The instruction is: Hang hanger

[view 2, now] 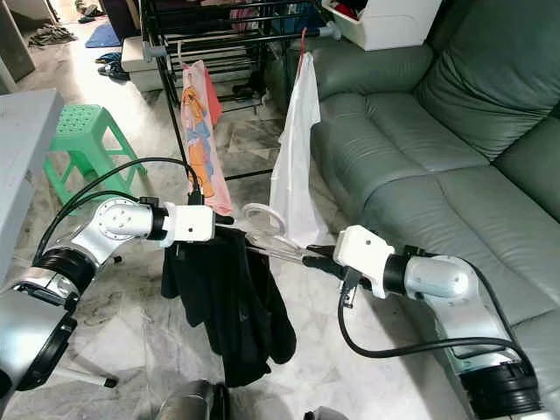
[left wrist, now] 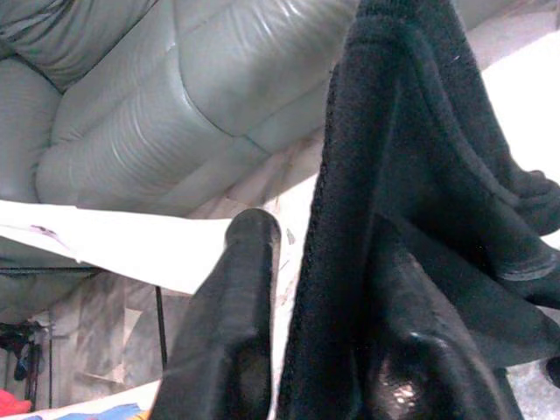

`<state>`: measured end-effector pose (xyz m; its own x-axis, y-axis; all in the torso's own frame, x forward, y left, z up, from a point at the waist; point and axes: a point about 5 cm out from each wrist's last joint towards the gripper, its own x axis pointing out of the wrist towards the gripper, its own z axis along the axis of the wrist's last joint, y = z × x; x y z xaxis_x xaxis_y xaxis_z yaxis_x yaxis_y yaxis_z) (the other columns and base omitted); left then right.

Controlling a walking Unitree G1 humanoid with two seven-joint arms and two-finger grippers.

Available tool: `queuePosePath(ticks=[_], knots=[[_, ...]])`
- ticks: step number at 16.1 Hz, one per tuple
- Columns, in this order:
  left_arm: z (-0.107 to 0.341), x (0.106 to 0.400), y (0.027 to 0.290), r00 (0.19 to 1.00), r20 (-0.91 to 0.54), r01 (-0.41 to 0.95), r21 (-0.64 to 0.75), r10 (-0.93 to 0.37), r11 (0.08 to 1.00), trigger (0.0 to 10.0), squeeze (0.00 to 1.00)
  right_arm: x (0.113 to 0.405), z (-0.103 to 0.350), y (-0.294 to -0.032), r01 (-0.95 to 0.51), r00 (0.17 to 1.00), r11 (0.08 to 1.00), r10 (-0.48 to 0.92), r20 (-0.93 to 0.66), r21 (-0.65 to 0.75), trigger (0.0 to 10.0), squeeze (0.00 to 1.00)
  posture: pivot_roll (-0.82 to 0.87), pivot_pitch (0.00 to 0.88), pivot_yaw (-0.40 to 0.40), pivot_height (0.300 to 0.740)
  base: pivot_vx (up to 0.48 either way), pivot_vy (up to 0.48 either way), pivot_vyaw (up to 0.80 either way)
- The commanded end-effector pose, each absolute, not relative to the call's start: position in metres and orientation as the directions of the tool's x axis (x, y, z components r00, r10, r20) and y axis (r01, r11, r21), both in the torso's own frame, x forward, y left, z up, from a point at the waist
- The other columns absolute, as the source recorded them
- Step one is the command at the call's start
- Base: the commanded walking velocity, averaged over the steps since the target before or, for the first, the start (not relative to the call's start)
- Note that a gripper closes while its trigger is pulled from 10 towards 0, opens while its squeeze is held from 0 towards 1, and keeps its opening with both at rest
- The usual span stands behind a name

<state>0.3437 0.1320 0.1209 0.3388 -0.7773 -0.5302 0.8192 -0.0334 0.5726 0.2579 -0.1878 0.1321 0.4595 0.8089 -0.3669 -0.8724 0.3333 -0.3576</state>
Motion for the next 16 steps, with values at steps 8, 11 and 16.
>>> queuePosePath(ticks=[8, 11, 16], knots=[[0.123, 0.344, 0.129, 0.315, -0.532, 0.830, 0.556, -0.786, -0.043, 0.0, 0.00, 0.260, 0.141, -0.178, -0.886, 0.412, 0.285, 0.846, -0.339, -0.366, 10.0, 0.21, -0.06, 0.000, 0.040, 0.740, 0.000, 0.000, 0.00], [0.120, 0.343, 0.131, 0.319, -0.524, 0.842, 0.539, -0.789, -0.018, 0.0, 0.00, 0.249, 0.141, -0.185, -0.958, 0.260, 0.179, 0.870, -0.418, -0.225, 10.0, 1.00, -0.06, 0.000, 0.040, 0.740, 0.000, 0.000, 0.00], [0.111, 0.340, 0.136, 0.325, -0.518, 0.868, 0.495, -0.791, 0.033, 0.0, 0.00, 0.275, 0.199, -0.216, -0.942, 0.327, 0.284, 0.897, -0.299, -0.177, 10.0, 1.00, -0.06, 0.000, 0.034, 0.740, 0.000, 0.000, 0.00]])
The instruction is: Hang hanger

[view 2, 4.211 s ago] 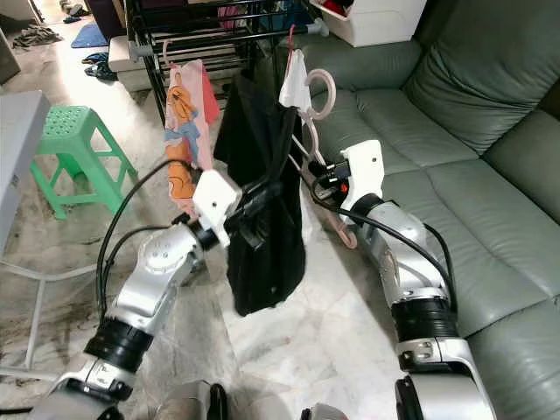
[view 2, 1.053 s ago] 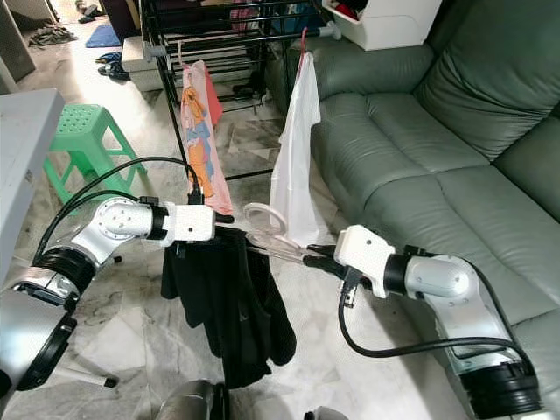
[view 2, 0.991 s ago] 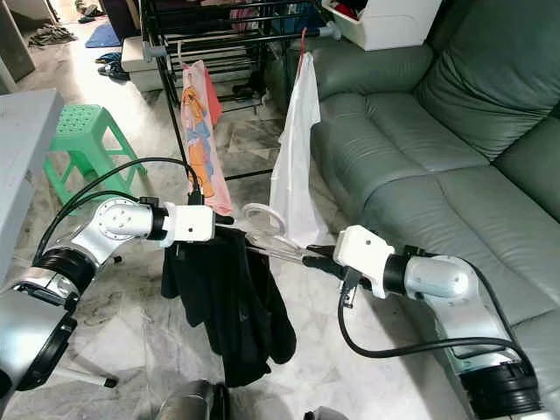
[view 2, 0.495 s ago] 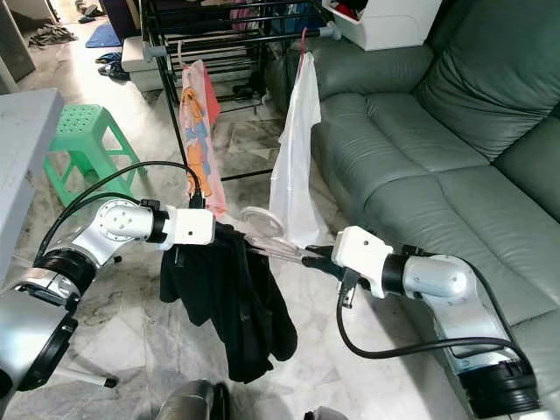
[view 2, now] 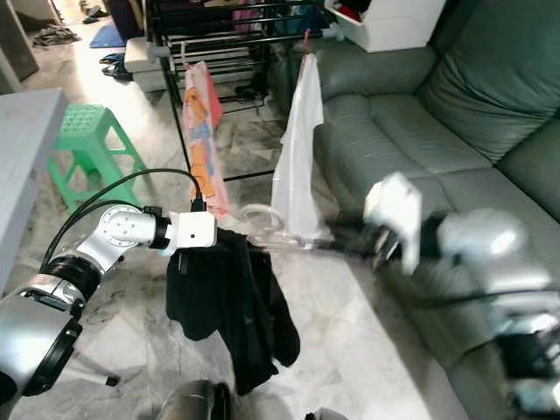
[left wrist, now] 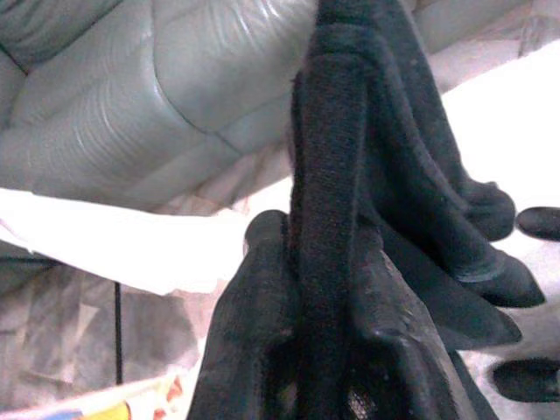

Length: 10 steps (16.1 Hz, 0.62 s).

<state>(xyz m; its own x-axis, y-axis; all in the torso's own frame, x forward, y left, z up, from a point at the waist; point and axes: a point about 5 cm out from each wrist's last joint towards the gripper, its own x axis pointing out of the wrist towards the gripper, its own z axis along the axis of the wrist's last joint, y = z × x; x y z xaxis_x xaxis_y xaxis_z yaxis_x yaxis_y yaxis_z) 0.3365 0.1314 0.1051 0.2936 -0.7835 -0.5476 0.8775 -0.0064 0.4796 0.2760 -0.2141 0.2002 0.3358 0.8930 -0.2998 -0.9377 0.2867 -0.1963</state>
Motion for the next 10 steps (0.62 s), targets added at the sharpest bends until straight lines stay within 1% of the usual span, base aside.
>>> queuePosePath(ticks=[1, 2, 3, 4, 5, 6, 7, 8, 9, 10], knots=[[0.110, 0.339, 0.136, 0.325, -0.516, 0.873, 0.486, -0.792, 0.041, 0.0, 0.00, 0.277, 0.206, -0.222, -0.942, 0.328, 0.287, 0.896, -0.299, -0.174, 10.0, 1.00, -0.06, 0.000, 0.034, 0.740, 0.000, 0.000, 0.00], [0.109, 0.339, 0.136, 0.329, -0.513, 0.873, 0.486, -0.793, 0.048, 0.0, 0.00, 0.278, 0.208, -0.224, -0.937, 0.341, 0.298, 0.892, -0.296, -0.181, 10.0, 1.00, -0.06, 0.000, 0.033, 0.740, 0.000, 0.000, 0.00], [0.109, 0.340, 0.135, 0.344, -0.500, 0.871, 0.486, -0.795, 0.071, 0.0, 0.00, 0.282, 0.214, -0.228, -0.916, 0.390, 0.342, 0.880, -0.272, -0.208, 10.0, 1.00, -0.06, 0.000, 0.031, 0.740, 0.000, 0.000, 0.00], [0.109, 0.344, 0.137, 0.420, -0.454, 0.862, 0.471, -0.786, 0.188, 0.0, 0.00, 0.300, 0.225, -0.234, -0.807, 0.566, 0.503, 0.807, -0.165, -0.310, 10.0, 1.00, -0.06, 0.000, 0.028, 0.740, 0.000, 0.000, 0.00], [0.109, 0.349, 0.139, 0.490, -0.421, 0.843, 0.452, -0.763, 0.292, 0.0, 0.00, 0.314, 0.233, -0.237, -0.664, 0.706, 0.634, 0.706, -0.056, -0.395, 10.0, 1.00, -0.06, 0.000, 0.028, 0.740, 0.000, 0.000, 0.00], [0.109, 0.352, 0.141, 0.537, -0.392, 0.822, 0.442, -0.747, 0.359, 0.0, 0.00, 0.324, 0.236, -0.244, -0.539, 0.800, 0.725, 0.600, 0.010, -0.429, 10.0, 1.00, -0.07, 0.000, 0.029, 0.740, 0.000, 0.000, 0.00], [0.111, 0.355, 0.141, 0.590, -0.335, 0.793, 0.410, -0.735, 0.450, 0.0, 0.00, 0.331, 0.236, -0.258, -0.329, 0.907, 0.810, 0.415, 0.078, -0.486, 10.0, 1.00, -0.07, 0.000, 0.029, 0.740, 0.000, 0.000, 0.00], [0.115, 0.358, 0.139, 0.635, -0.270, 0.762, 0.373, -0.724, 0.529, 0.0, 0.00, 0.333, 0.232, -0.271, -0.170, 0.957, 0.861, 0.260, 0.127, -0.479, 10.0, 1.00, -0.06, 0.000, 0.031, 0.740, 0.000, 0.000, 0.00], [0.119, 0.361, 0.137, 0.666, -0.222, 0.737, 0.342, -0.712, 0.583, 0.0, 0.00, 0.332, 0.227, -0.283, -0.030, 0.978, 0.901, 0.116, 0.172, -0.433, 10.0, 1.00, -0.06, 0.000, 0.030, 0.740, 0.000, 0.000, 0.00], [0.122, 0.364, 0.137, 0.695, -0.187, 0.711, 0.320, -0.694, 0.626, 0.0, 0.00, 0.328, 0.221, -0.290, 0.087, 0.978, 0.915, -0.002, 0.210, -0.393, 10.0, 1.00, -0.06, 0.000, 0.031, 0.740, 0.000, 0.000, 0.00]])
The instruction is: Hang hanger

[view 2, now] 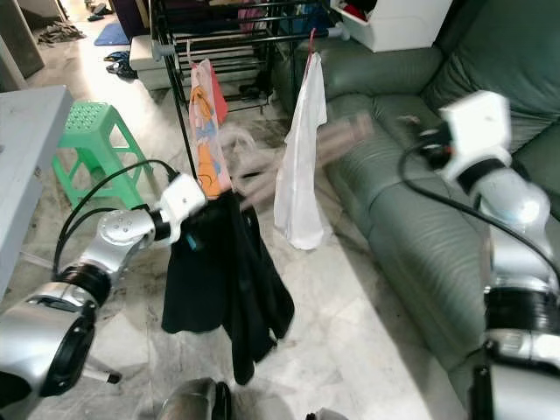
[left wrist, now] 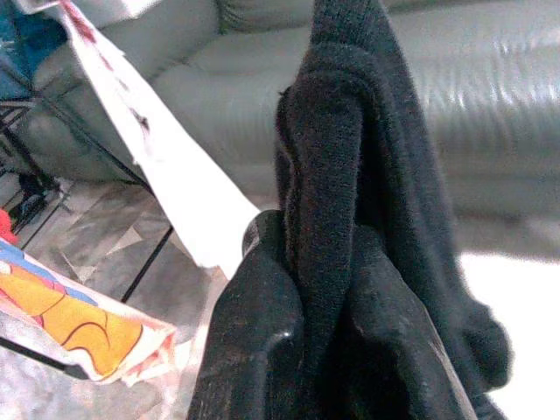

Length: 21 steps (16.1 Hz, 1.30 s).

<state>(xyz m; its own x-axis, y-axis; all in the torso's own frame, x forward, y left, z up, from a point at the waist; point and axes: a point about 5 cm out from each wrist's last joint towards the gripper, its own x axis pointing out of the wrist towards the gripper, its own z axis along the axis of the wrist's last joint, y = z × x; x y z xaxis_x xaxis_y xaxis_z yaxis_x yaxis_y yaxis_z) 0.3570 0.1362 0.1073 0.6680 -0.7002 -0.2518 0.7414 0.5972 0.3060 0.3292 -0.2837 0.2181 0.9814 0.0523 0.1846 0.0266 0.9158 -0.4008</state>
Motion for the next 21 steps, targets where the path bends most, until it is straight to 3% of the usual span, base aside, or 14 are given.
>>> queuePosePath(ticks=[1, 3, 5, 7, 9, 14, 15, 17, 18, 19, 20, 21], knots=[[0.126, 0.368, 0.139, 0.733, -0.169, 0.674, 0.312, -0.659, 0.670, 0.0, 0.00, 0.326, 0.214, -0.291, 0.145, 0.972, 0.911, -0.058, 0.229, -0.386, 10.0, 1.00, -0.06, 0.000, 0.031, 0.740, 0.000, 0.000, 0.00], [0.136, 0.370, 0.135, 0.720, -0.117, 0.682, 0.299, -0.684, 0.667, 0.0, 0.00, 0.323, 0.201, -0.282, 0.150, 0.968, 0.939, -0.076, 0.237, -0.309, 10.0, 1.00, -0.06, 0.000, 0.035, 0.740, 0.000, 0.000, 0.00], [0.157, 0.370, 0.117, 0.636, -0.051, 0.730, 0.365, -0.770, 0.579, 0.0, 0.00, 0.322, 0.175, -0.260, 0.081, 0.983, 0.971, -0.039, 0.181, -0.226, 10.0, 1.00, -0.05, 0.000, 0.037, 0.740, 0.000, 0.000, 0.00], [0.175, 0.368, 0.096, 0.552, 0.005, 0.756, 0.420, -0.834, 0.503, 0.0, 0.00, 0.323, 0.139, -0.221, -0.114, 0.993, 0.991, 0.115, 0.009, -0.074, 10.0, 1.00, -0.05, 0.000, 0.039, 0.740, 0.000, 0.000, 0.00], [0.189, 0.365, 0.081, 0.493, 0.052, 0.771, 0.438, -0.869, 0.463, 0.0, 0.00, 0.316, 0.111, -0.189, -0.298, 0.948, 0.954, 0.296, -0.117, -0.005, 10.0, 0.99, -0.04, 0.000, 0.040, 0.740, 0.000, 0.000, 0.00], [0.203, 0.359, 0.069, 0.414, 0.082, 0.787, 0.468, -0.906, 0.402, 0.0, 0.00, 0.316, 0.112, -0.175, -0.378, 0.918, 0.925, 0.380, -0.111, 0.044, 10.0, 0.97, -0.04, 0.000, 0.039, 0.740, 0.000, 0.000, 0.00], [0.204, 0.358, 0.068, 0.409, 0.084, 0.788, 0.470, -0.909, 0.398, 0.0, 0.00, 0.315, 0.112, -0.175, -0.387, 0.914, 0.921, 0.389, -0.115, 0.040, 10.0, 0.89, -0.04, 0.000, 0.039, 0.740, 0.000, 0.000, 0.00], [0.209, 0.354, 0.063, 0.370, 0.104, 0.799, 0.472, -0.923, 0.373, 0.0, 0.00, 0.314, 0.111, -0.176, -0.396, 0.908, 0.917, 0.398, -0.130, 0.044, 10.0, 0.85, -0.05, 0.000, 0.035, 0.740, 0.000, 0.000, 0.00], [0.212, 0.351, 0.061, 0.349, 0.118, 0.805, 0.470, -0.930, 0.362, 0.0, 0.00, 0.314, 0.110, -0.176, -0.406, 0.901, 0.912, 0.410, -0.139, 0.060, 10.0, 0.80, -0.05, 0.000, 0.034, 0.740, 0.000, 0.000, 0.00], [0.217, 0.347, 0.056, 0.322, 0.139, 0.811, 0.471, -0.937, 0.348, 0.0, 0.00, 0.313, 0.107, -0.174, -0.424, 0.887, 0.902, 0.432, -0.162, 0.079, 10.0, 0.35, -0.05, 0.000, 0.033, 0.740, 0.000, 0.000, 0.00], [0.222, 0.344, 0.052, 0.304, 0.159, 0.810, 0.475, -0.939, 0.343, 0.0, 0.00, 0.311, 0.100, -0.171, -0.434, 0.873, 0.897, 0.442, -0.207, 0.083, 10.0, 0.35, -0.05, 0.000, 0.032, 0.740, 0.000, 0.000, 0.00], [0.228, 0.342, 0.048, 0.289, 0.183, 0.812, 0.473, -0.940, 0.342, 0.0, 0.00, 0.310, 0.093, -0.169, -0.444, 0.859, 0.893, 0.449, -0.245, 0.077, 10.0, 0.11, -0.04, 0.000, 0.027, 0.740, 0.000, 0.000, 0.00]])
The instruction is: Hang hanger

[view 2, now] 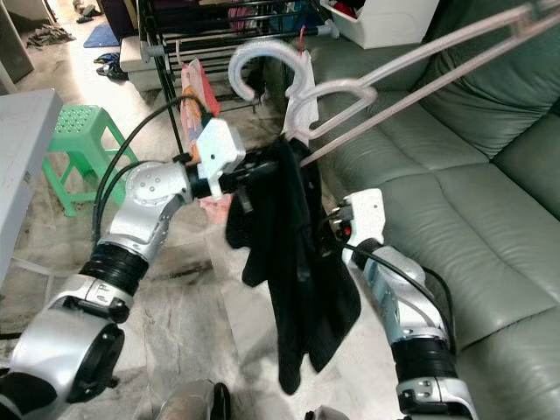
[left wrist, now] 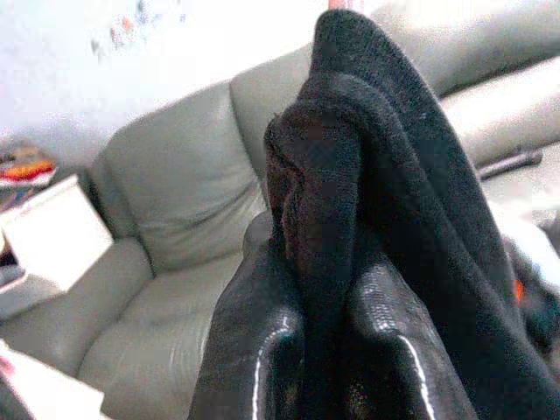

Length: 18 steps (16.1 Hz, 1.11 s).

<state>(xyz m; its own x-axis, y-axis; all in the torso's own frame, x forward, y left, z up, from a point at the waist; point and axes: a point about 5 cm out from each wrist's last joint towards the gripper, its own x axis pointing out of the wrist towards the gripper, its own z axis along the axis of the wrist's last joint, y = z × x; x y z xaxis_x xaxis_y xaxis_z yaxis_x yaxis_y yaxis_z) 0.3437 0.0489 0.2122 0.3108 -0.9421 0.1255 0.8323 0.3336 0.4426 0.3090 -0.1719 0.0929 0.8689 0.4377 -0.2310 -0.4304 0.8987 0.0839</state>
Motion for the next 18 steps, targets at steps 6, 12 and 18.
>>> queuePosePath(ticks=[6, 12, 18], knots=[[0.273, 0.342, 0.044, 0.295, 0.344, 0.812, 0.401, -0.891, 0.424, 0.0, 0.00, 0.313, 0.082, -0.173, -0.376, 0.867, 0.920, 0.392, -0.307, 0.113, 10.0, 0.00, -0.04, 0.000, 0.018, 0.740, 0.000, 0.000, 0.00], [0.222, 0.350, 0.057, 0.436, 0.156, 0.770, 0.446, -0.886, 0.457, 0.0, 0.00, 0.316, 0.127, -0.193, -0.348, 0.934, 0.932, 0.355, -0.050, 0.103, 10.0, 0.00, -0.05, 0.000, 0.025, 0.740, 0.000, 0.000, 0.00], [0.224, 0.348, 0.049, 0.412, 0.165, 0.770, 0.462, -0.896, 0.439, 0.0, 0.00, 0.305, 0.128, -0.176, -0.557, 0.823, 0.822, 0.565, -0.054, 0.118, 10.0, 0.00, -0.05, 0.000, 0.026, 0.740, 0.000, 0.000, 0.00]])
